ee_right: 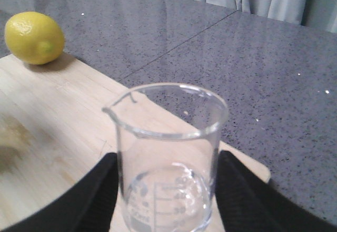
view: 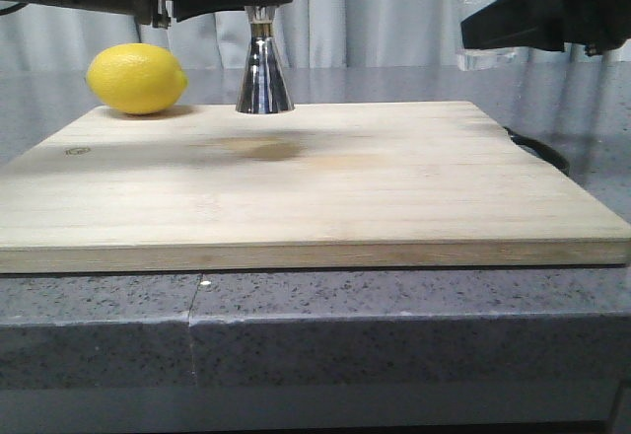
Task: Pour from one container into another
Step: 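Carry the beaker back and set it down on the board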
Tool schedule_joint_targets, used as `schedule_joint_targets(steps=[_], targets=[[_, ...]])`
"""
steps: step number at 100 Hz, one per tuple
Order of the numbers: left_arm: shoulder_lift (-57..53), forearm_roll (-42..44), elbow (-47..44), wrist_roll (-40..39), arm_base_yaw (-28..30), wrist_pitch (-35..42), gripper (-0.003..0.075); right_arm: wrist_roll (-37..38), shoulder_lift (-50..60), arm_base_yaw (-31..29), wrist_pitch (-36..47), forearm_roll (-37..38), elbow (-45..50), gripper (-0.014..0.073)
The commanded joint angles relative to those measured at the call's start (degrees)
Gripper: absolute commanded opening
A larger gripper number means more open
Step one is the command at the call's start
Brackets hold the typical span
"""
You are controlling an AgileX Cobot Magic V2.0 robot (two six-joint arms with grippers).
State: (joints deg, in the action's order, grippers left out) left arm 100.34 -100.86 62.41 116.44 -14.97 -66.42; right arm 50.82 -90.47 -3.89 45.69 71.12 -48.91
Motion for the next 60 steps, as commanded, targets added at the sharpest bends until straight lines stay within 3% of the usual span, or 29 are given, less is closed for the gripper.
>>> schedule_joint_targets(steps=[1,60], targets=[[-2.82,-4.66,1.78,-0.37,-0.51,-6.32,0.0264,-1.23,0.12,-0.39,3.7,-2.29,-2.95,0.0337],[-2.82,-4.66,1.78,-0.37,-0.51,-6.32,0.0264,-3.96,-9.1,0.06,7.9,-1.84,-9.0,0.0337]])
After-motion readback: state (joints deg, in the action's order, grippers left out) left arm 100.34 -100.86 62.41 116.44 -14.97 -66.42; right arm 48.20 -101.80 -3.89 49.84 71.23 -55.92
